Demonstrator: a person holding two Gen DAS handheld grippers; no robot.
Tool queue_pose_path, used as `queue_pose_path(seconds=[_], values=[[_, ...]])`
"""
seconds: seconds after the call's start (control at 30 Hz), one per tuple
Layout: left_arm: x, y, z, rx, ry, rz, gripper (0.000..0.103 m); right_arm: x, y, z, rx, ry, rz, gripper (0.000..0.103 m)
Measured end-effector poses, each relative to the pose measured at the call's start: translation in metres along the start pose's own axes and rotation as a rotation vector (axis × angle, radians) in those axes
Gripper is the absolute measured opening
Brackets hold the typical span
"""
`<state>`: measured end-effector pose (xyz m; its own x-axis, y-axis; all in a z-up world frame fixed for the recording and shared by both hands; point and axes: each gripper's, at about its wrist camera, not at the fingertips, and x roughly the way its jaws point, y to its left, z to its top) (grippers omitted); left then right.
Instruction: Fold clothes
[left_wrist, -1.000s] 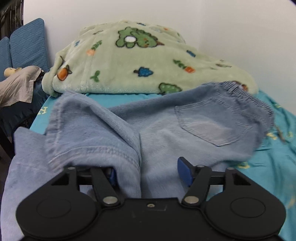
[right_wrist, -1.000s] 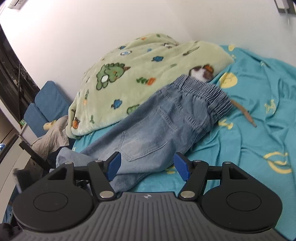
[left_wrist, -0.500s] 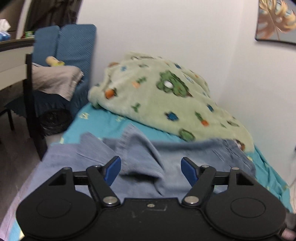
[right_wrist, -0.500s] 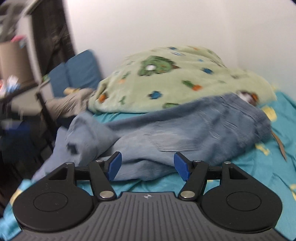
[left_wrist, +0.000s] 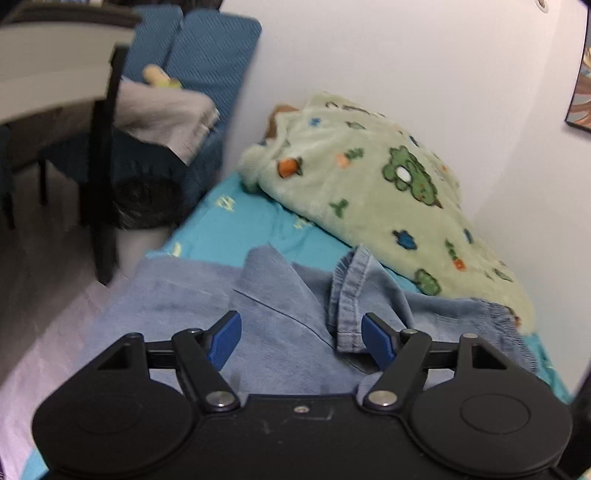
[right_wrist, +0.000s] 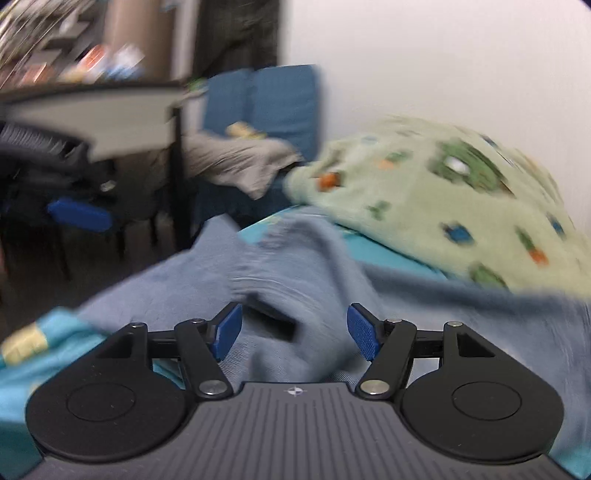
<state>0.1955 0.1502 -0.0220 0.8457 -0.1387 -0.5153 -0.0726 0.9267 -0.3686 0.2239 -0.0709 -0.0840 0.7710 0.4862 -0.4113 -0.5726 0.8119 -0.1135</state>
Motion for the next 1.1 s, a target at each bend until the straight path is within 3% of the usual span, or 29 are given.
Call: queue_pose_path(seconds=[0.2,0.27,0.37,0.47,0.57,0.77,0.9,1.1], values=[[0.013,0.012,-0.003,-0.062,0.033,-0.042,0.069,0.044,0.025,0.013,-0.246,0.077,-0.109,0.060],[0.012,0.018,-0.001,-0.103,0.026,-0.049,0.069,0.054,0.018,0.021,-0.221,0.090,-0.129,0.019],[0.005,0.027,0.002,-0.143,0.010,-0.073,0.069,0.057,-0.004,0.047,-0.047,0.067,-0.093,0.013],[-0.001,0.036,0.005,-0.180,-0.005,-0.098,0.069,0.055,-0.026,0.083,0.168,-0.003,-0.010,0.011],[-0.005,0.039,0.006,-0.198,-0.018,-0.108,0.069,0.050,-0.032,0.129,0.294,-0.108,0.080,0.010],[-0.019,0.047,0.009,-0.241,-0.092,-0.111,0.069,0.044,-0.012,0.213,0.346,-0.260,0.291,0.010],[-0.020,0.051,0.011,-0.249,-0.094,-0.111,0.069,0.030,-0.012,0.224,0.332,-0.337,0.311,0.012],[-0.011,0.044,0.008,-0.214,-0.055,-0.112,0.069,0.028,-0.063,0.137,0.496,-0.262,0.149,0.015]])
